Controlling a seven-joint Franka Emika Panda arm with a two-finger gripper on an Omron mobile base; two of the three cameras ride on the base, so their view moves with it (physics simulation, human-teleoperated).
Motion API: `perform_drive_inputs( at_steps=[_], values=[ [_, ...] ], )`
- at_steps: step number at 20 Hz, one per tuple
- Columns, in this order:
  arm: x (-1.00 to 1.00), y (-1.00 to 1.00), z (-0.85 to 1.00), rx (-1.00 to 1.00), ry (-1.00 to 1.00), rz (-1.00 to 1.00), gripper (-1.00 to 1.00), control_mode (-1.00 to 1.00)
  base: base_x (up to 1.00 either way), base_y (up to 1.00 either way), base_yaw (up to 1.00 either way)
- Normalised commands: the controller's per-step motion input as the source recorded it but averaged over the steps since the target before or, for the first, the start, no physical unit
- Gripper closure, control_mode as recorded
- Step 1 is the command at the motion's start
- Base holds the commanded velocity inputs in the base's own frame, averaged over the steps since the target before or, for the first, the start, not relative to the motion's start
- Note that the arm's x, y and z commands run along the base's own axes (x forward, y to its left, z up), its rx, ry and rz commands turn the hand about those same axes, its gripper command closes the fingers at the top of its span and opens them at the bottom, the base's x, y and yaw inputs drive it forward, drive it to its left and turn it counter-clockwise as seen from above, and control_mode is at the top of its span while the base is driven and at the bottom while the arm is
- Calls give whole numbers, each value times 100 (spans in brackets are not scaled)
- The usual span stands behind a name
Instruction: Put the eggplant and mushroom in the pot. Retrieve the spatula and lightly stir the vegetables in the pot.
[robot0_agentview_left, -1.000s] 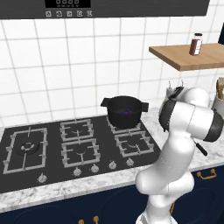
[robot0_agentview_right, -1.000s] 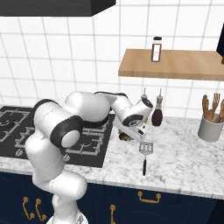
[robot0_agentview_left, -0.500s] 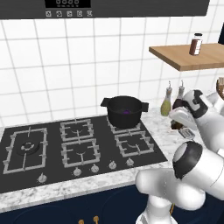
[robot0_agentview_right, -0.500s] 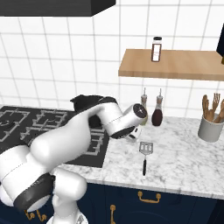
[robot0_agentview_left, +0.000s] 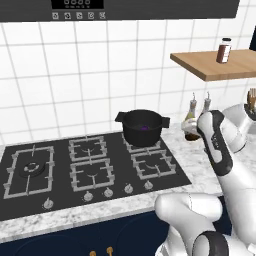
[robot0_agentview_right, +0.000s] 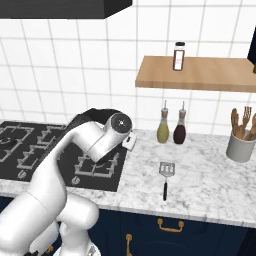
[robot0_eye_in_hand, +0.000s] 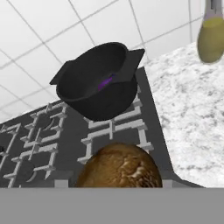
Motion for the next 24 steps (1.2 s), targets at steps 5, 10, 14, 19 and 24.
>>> perform_drive_inputs(
  at_steps=[5, 10, 14, 19, 24],
  values=[
    [68, 50, 61, -18, 36, -2, 100, -100, 0, 0, 0],
    [100, 21, 10, -17, 45, -12, 100, -100, 0, 0, 0],
    [100, 0, 0, -10, 30, -14, 100, -100, 0, 0, 0],
    [100, 0, -15, -4, 15, -8, 100, -100, 0, 0, 0],
    [74, 1, -55, -7, 15, 1, 100, -100, 0, 0, 0]
  ],
)
